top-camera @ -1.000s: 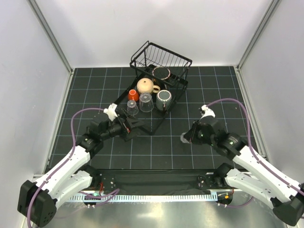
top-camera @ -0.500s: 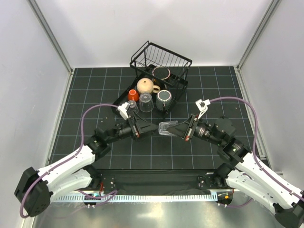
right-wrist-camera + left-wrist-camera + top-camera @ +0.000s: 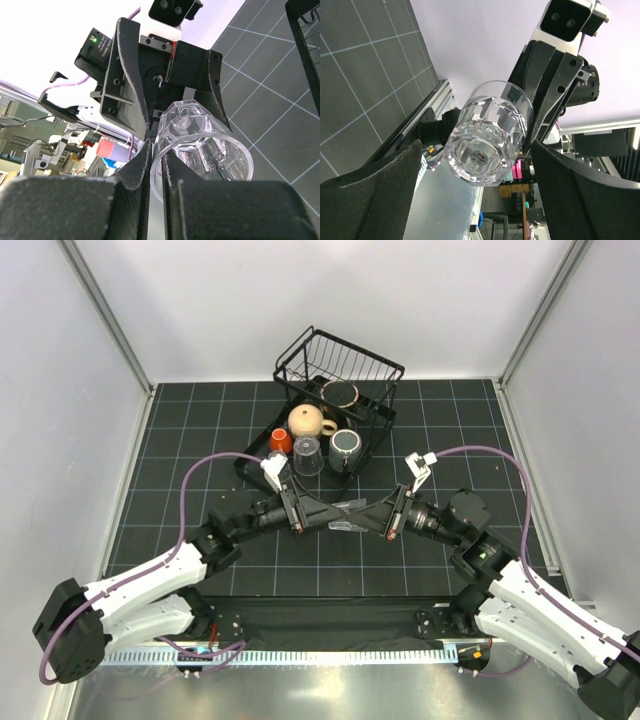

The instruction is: Load the cups into the dish rack

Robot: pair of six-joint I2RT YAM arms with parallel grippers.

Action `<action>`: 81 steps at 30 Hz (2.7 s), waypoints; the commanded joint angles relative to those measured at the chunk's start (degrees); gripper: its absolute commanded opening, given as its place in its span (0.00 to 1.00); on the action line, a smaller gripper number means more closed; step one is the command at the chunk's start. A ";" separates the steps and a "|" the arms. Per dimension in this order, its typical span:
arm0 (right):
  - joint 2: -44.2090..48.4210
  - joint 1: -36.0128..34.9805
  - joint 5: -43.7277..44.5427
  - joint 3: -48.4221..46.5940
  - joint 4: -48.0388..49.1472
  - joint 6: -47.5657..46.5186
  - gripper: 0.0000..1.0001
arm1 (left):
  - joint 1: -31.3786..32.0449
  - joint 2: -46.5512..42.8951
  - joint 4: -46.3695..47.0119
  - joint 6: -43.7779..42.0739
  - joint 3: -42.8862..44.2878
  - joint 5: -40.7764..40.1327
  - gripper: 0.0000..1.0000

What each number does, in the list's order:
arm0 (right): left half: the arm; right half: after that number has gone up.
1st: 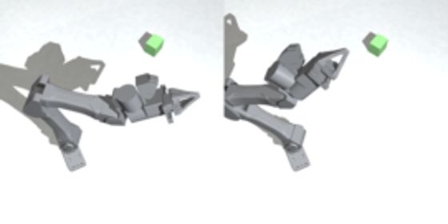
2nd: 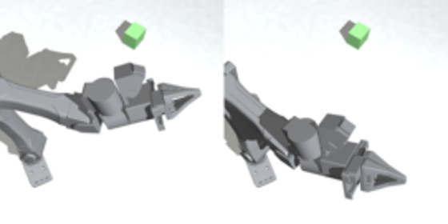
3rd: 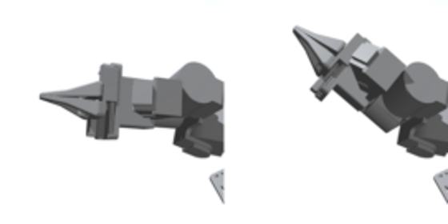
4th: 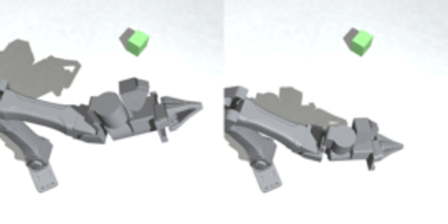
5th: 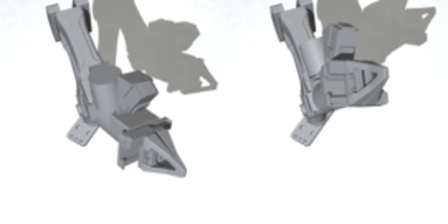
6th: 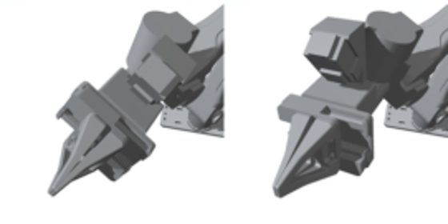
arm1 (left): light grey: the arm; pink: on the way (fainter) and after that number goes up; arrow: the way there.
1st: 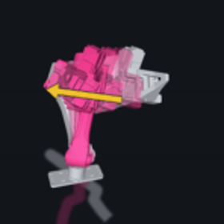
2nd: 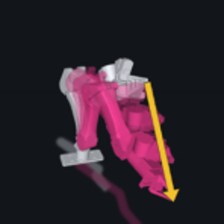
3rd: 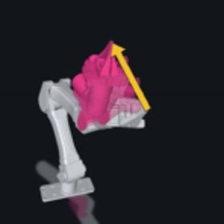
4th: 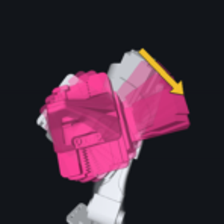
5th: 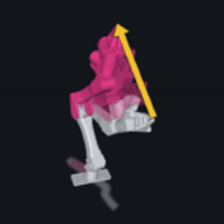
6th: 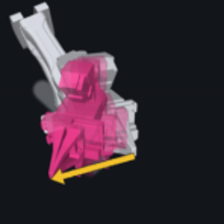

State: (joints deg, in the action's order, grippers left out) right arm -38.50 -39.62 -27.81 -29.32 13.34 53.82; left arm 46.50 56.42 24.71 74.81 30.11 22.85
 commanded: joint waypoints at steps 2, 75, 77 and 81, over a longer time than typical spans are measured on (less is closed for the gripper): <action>-0.08 0.15 -1.19 0.23 6.08 1.11 0.04 | 0.78 0.35 4.29 -0.89 2.15 -0.88 0.83; 10.99 0.15 30.89 -14.89 -49.29 -23.24 0.49 | -0.97 45.08 -71.38 -41.23 59.36 -44.38 0.00; 10.99 0.15 30.80 -14.45 -49.20 -23.32 0.50 | -1.06 46.93 -71.90 -41.41 60.41 -45.52 0.00; 10.90 0.15 30.89 -14.10 -49.12 -23.68 0.50 | -1.32 48.95 -71.65 -41.85 60.77 -45.44 0.00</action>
State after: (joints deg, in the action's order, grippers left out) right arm -27.99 -39.31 2.15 -42.65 -35.83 31.53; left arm 45.47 105.23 -46.15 34.41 88.16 -20.56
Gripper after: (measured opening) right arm 0.496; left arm 0.524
